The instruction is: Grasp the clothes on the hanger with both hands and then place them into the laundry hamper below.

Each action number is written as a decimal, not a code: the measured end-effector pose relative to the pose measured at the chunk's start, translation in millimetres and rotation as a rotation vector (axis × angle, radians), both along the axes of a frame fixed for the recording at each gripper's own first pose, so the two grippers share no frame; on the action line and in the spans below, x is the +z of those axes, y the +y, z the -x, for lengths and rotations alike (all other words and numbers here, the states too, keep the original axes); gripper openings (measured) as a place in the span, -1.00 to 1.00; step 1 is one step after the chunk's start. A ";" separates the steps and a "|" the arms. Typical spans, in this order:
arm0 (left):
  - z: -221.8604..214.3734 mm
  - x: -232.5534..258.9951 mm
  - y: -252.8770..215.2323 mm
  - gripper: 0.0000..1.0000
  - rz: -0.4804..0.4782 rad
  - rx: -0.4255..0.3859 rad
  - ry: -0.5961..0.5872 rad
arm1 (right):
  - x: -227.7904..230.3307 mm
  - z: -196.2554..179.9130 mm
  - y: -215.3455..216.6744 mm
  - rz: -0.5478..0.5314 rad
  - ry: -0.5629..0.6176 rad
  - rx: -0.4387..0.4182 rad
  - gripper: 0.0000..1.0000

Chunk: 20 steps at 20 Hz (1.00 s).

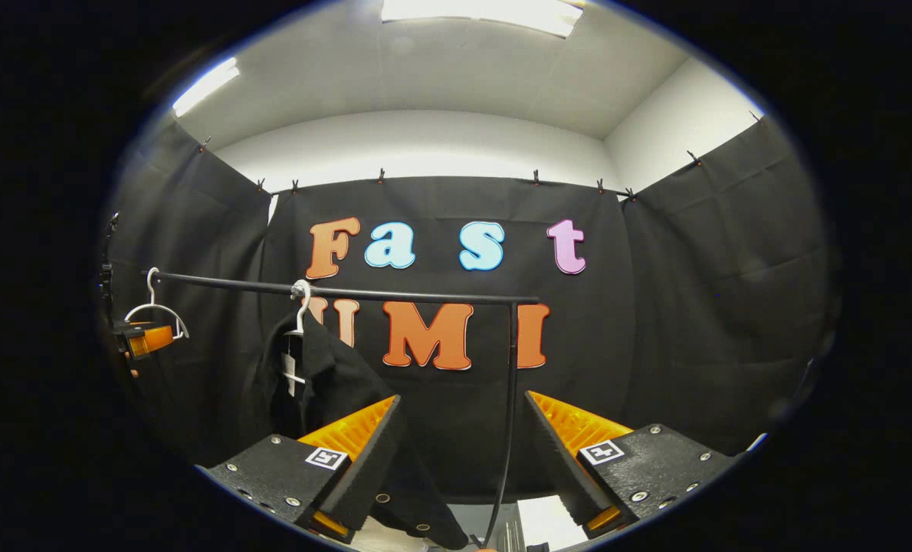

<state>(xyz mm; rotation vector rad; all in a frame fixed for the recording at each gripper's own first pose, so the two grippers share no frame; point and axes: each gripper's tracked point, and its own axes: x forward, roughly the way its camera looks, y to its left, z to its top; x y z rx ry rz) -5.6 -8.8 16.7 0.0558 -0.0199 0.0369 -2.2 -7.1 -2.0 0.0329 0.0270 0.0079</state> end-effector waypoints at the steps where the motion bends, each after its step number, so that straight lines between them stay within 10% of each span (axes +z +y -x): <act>1: 0.9 -0.3 1.7 0.93 0.002 0.003 0.000 | -0.2 0.8 0.0 -0.002 0.001 0.002 1.00; 20: -0.4 -23.3 26.3 0.93 0.016 0.022 0.036 | -47.1 -21.1 71.7 0.005 0.053 0.060 1.00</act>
